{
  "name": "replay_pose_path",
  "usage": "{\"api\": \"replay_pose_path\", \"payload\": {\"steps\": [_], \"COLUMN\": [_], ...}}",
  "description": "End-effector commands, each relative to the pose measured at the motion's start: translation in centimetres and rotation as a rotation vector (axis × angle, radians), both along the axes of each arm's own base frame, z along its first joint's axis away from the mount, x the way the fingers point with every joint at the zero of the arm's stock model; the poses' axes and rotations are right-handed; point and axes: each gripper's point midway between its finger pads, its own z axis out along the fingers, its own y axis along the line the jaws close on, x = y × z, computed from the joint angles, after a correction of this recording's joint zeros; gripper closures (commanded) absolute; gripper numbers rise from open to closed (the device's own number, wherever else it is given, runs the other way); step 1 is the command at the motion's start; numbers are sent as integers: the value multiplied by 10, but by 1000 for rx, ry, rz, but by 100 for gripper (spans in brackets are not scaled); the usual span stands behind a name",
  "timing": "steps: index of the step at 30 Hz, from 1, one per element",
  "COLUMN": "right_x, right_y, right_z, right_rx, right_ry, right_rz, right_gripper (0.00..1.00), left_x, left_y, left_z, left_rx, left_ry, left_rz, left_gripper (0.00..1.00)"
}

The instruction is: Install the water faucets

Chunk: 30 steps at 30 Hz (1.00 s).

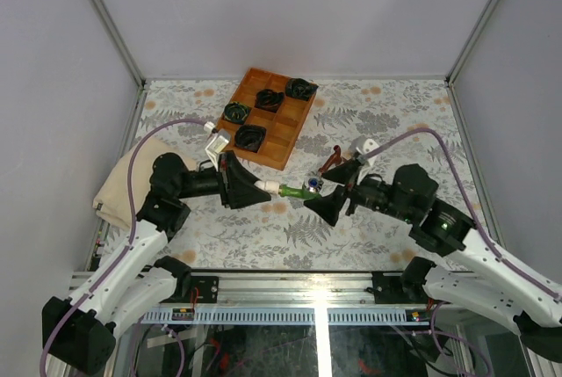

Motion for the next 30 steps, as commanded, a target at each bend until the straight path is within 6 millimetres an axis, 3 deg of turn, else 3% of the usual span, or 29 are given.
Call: {"api": "replay_pose_path", "payload": {"steps": [1, 5, 10, 12, 15, 22, 27, 28, 30], "right_x": [-9, -13, -25, -23, -19, -9, -15, -17, -21], "right_y": [27, 41, 52, 56, 58, 48, 46, 46, 44], "right_z": [24, 19, 33, 30, 21, 21, 19, 22, 27], "right_rx": [76, 132, 301, 322, 353, 703, 794, 806, 810], "right_ry": [5, 78, 169, 254, 428, 933, 1110, 1122, 1107], "right_rz": [130, 178, 264, 283, 281, 262, 348, 370, 403], "right_gripper": [2, 8, 45, 64, 73, 77, 75, 69, 43], "left_x": [-5, -9, -16, -18, -18, -18, -17, -18, -19], "left_y": [0, 0, 1, 2, 4, 12, 14, 14, 13], "left_z": [25, 26, 14, 15, 20, 33, 47, 50, 55], "left_rx": [-18, -21, 10, 2, -5, -30, -60, -65, -74], "left_ry": [-114, -130, -220, -285, -417, -824, -936, -941, -916], "left_rz": [-40, -71, -127, -136, -114, -29, 24, 24, 36], "left_gripper": [100, 100, 100, 100, 100, 100, 100, 100, 100]}}
